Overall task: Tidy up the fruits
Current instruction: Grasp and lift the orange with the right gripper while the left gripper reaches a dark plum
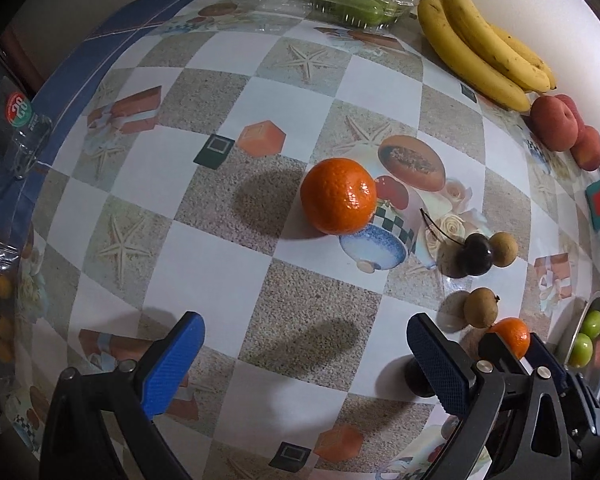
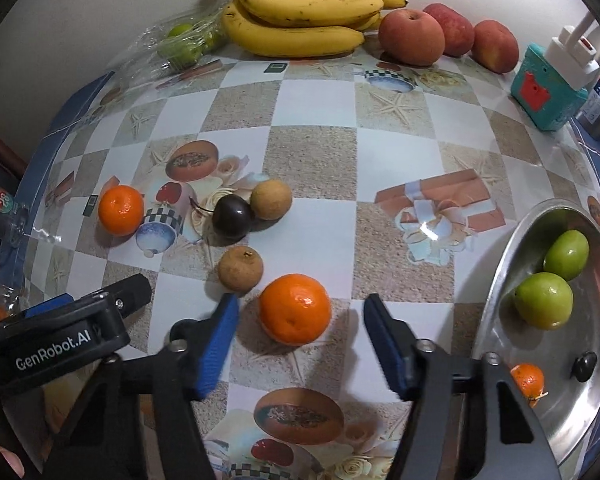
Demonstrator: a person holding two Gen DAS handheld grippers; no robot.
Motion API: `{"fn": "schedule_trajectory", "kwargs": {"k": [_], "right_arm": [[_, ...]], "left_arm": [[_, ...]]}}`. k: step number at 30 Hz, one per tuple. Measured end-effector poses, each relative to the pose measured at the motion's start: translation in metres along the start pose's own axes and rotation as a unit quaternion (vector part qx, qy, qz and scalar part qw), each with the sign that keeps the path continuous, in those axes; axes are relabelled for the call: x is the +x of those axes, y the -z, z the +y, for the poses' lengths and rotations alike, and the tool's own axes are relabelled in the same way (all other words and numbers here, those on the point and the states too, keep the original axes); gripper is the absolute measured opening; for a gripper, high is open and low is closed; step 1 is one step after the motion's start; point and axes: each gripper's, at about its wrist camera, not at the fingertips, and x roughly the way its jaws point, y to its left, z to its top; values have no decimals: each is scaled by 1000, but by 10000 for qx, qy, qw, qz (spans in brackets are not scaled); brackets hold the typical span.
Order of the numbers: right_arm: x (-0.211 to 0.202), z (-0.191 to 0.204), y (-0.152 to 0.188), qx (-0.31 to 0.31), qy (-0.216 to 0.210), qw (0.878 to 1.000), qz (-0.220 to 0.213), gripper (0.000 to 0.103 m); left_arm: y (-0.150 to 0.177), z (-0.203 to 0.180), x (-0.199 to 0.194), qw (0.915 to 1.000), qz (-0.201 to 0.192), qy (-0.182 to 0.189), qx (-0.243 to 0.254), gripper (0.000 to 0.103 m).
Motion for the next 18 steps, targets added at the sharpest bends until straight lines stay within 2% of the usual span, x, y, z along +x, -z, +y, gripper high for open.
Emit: {"fn": "schedule_trajectory", "kwargs": {"k": [3,4,8,12,18], "right_arm": [[-1,3,0,-26,-62,10000,-30,40],[-1,2,0,-12,-64,10000,-39,39],[-3,0,1,63,-137,9999,-55,39],[-15,-9,3,194,-193,9996,-98,38],[-42,-31,4,458,-11,9987,-239,38]], "left_arm": [[2,-6,0,10000,21,79,8,102],[3,-8,0,10000,25,89,20,102],[6,-17,-6,9999,-13,119,50,102],[10,-26,-12,9994,-28,315,119,102],[19,-47,-15,9982,28,470,382,90]]}}
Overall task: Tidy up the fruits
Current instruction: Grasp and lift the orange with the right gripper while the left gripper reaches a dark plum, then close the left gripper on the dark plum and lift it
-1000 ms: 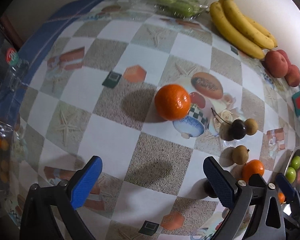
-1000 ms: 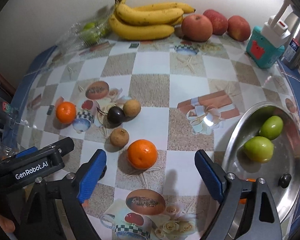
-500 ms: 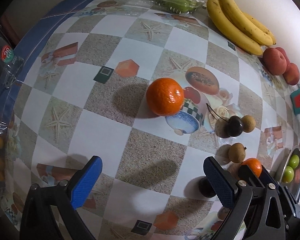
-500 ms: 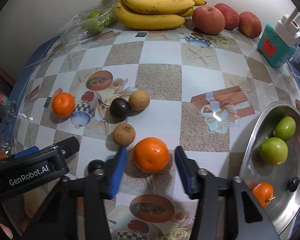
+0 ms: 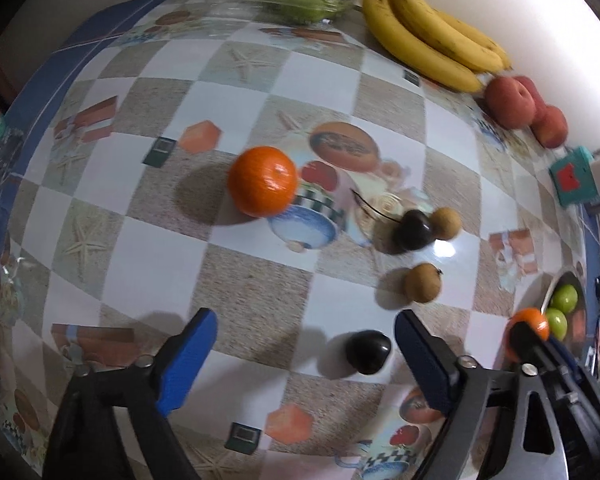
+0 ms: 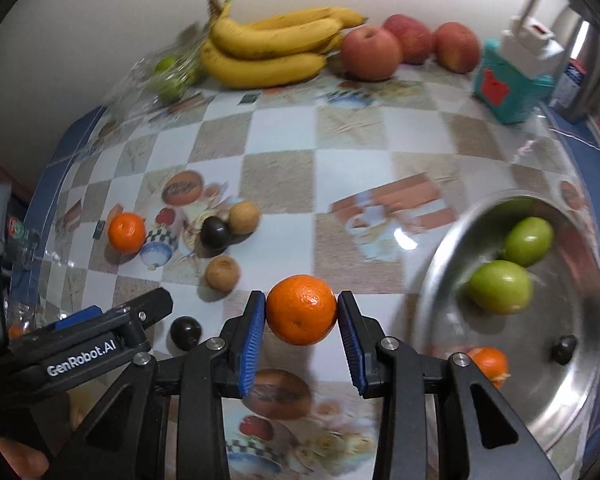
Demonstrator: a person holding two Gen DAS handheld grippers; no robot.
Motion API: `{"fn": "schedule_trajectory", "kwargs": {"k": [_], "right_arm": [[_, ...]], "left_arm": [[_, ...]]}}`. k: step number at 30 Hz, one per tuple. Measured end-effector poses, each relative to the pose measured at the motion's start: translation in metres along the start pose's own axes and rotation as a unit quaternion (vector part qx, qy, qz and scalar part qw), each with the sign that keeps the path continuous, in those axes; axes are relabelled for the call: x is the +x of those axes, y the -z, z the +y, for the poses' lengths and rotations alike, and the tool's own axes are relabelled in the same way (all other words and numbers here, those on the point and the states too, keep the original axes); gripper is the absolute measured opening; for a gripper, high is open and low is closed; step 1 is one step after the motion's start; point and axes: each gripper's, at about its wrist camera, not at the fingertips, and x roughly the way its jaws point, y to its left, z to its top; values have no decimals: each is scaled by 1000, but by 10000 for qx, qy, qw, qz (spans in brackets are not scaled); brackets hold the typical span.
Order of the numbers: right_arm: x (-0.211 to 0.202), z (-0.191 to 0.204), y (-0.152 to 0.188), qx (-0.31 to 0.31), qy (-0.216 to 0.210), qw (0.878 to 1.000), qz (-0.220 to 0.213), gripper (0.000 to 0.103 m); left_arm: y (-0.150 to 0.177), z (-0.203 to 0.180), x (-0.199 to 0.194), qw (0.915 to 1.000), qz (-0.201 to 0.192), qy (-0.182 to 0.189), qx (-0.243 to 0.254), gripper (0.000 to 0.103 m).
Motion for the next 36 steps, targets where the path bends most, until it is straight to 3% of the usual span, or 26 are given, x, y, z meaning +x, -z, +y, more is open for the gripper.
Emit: {"fn": "schedule_trajectory", "kwargs": {"k": [6,15,18,28,36], "right_arm": [[-20,-24,-1,348,-70,9993,-114,38],[-27,-30,0,470,-161,9987,-98,38],[-28,-29,0,465,-200,9987,-110,38],[-29,-30,0,495,-251,9984,-80,38],[-27,-30,0,513,-270,9983,-41,38]], "left_arm": [[9,-33,8,9985,109,2,542,90],[18,-65,22,9927,197,-442,1102,70],[19,-68,22,9924,177,-494,1111,68],[23,-62,9,9922,133,-460,1147,43],[19,-49,13,9923,143,-426,1154,32]]}}
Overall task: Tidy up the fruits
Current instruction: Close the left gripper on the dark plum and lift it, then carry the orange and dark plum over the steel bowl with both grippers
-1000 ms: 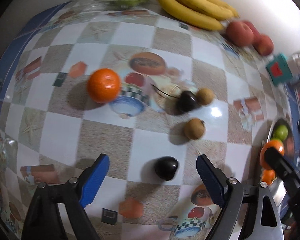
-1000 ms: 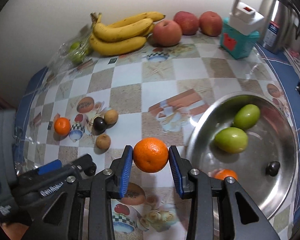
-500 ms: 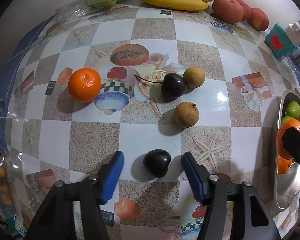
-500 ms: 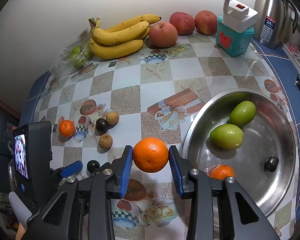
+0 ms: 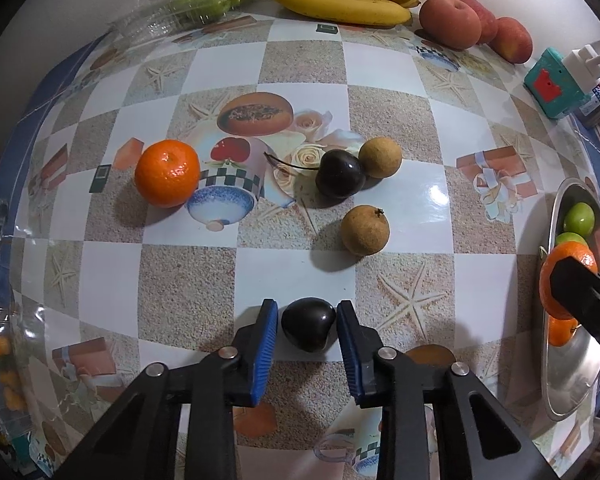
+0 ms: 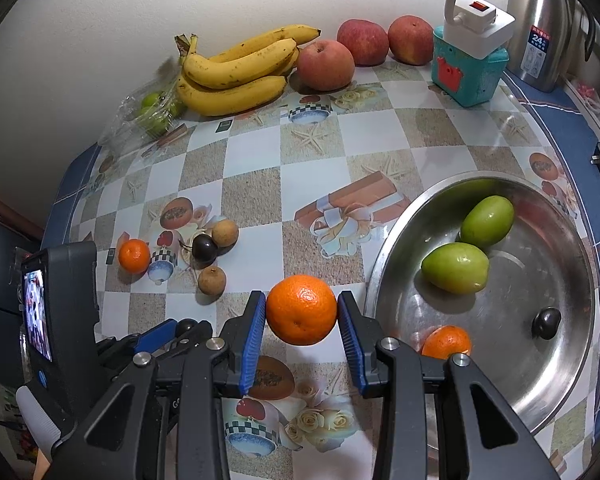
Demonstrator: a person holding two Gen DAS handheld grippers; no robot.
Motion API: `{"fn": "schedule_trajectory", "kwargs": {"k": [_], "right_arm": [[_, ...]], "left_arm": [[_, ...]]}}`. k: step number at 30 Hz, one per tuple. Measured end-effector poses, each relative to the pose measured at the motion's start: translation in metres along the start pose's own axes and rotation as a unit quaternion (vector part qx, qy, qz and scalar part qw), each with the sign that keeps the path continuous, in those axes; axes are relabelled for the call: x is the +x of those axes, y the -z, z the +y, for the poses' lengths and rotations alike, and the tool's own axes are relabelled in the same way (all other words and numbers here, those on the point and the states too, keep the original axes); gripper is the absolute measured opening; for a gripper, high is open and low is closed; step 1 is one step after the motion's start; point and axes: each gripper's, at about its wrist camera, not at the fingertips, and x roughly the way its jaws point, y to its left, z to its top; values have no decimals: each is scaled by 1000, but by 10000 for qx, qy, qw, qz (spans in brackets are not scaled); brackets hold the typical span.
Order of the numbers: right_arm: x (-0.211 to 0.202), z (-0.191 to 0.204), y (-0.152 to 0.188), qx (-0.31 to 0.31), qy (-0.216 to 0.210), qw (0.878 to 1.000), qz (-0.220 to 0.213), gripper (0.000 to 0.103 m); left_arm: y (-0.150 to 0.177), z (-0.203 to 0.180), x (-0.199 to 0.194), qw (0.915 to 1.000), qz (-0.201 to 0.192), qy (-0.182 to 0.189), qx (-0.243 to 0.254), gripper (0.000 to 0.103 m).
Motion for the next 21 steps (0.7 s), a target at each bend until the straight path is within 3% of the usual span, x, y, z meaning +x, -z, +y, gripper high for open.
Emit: {"fn": "schedule_trajectory", "kwargs": {"k": [10,21], "right_arm": [[1,0,1,32,-16,10000,29,38],[-2,-10,-1,209,-28,9998,13,38]], "left_arm": [[0,4,0,10000,-7,28,3,28],[-2,14,-27,9994,-307,123,-122,28]]}}
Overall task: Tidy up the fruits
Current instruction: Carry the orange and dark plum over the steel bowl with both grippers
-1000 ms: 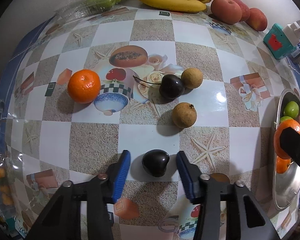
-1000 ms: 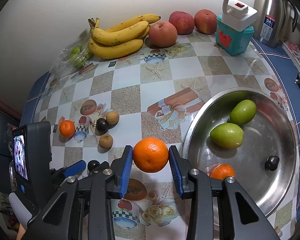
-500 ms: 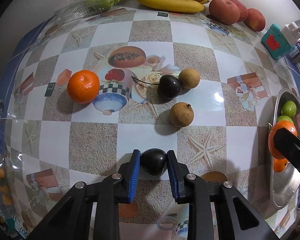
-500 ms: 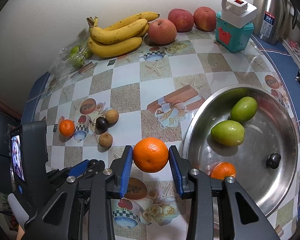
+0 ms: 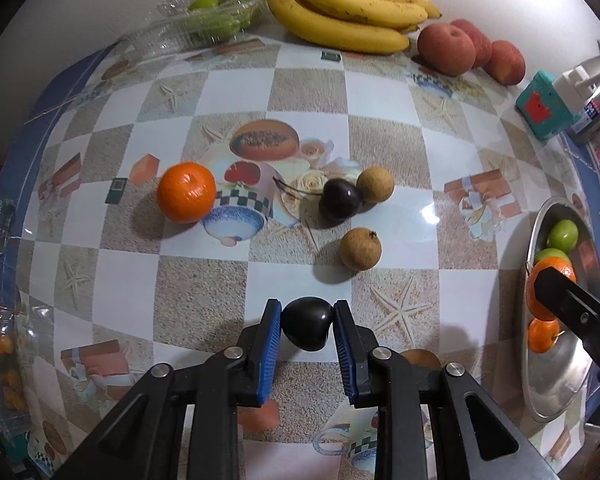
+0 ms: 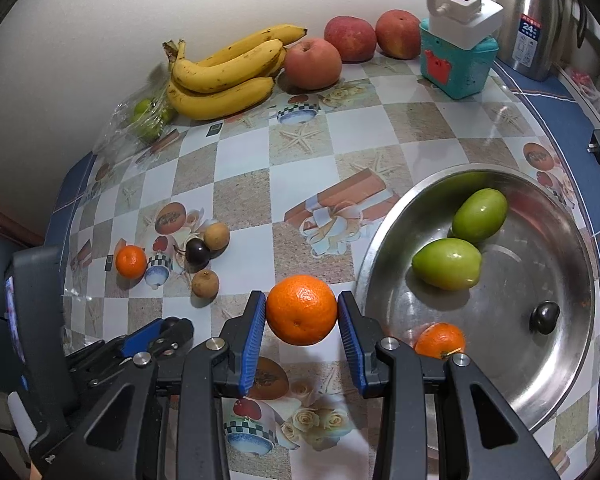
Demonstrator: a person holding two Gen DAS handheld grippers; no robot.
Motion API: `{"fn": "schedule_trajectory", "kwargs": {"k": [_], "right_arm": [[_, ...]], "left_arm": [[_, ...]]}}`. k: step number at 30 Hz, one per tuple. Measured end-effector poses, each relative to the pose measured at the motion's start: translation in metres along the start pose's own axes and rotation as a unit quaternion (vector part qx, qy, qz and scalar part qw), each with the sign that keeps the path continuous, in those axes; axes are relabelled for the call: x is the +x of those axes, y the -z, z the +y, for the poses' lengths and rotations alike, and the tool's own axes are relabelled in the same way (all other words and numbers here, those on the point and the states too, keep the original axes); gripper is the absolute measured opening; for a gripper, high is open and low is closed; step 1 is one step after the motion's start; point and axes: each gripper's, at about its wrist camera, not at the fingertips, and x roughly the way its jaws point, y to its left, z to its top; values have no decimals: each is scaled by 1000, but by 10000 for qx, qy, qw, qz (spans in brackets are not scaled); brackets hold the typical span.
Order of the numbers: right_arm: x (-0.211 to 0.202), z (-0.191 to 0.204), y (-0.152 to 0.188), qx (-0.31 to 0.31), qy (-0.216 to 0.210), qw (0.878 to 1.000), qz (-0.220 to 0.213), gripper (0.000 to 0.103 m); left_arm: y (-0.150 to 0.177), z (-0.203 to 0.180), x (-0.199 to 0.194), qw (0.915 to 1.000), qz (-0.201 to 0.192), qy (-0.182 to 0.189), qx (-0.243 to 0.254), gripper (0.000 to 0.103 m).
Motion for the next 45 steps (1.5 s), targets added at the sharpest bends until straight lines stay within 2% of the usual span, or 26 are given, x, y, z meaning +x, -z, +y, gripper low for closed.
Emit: {"fn": "schedule_trajectory", "kwargs": {"k": [7,14,22,31,39,45], "right_arm": [[-11,-27,-2,355,66,9993,-115,38],[-25,-66,-3,803,285,9960,-274,38],[-42,-105,-1,1221,481,9904,-433,38],[-43,-137,1,1554,580,9852,-438,38],[-26,-151,1,1656,674,9835,-260,38],[-17,-158,0,1687,778,9825,-117,39]], "left_arm": [[-1,-6,-23,9995,-264,144,89,28],[6,-46,-32,9967,-380,458,555,28],[22,-108,-41,9861,-522,880,1309,28],[29,-155,-19,9761,-637,1008,1815,28],[30,-167,-11,9725,-815,1083,1892,28],[30,-170,-6,9724,-781,1101,1905,29]]}}
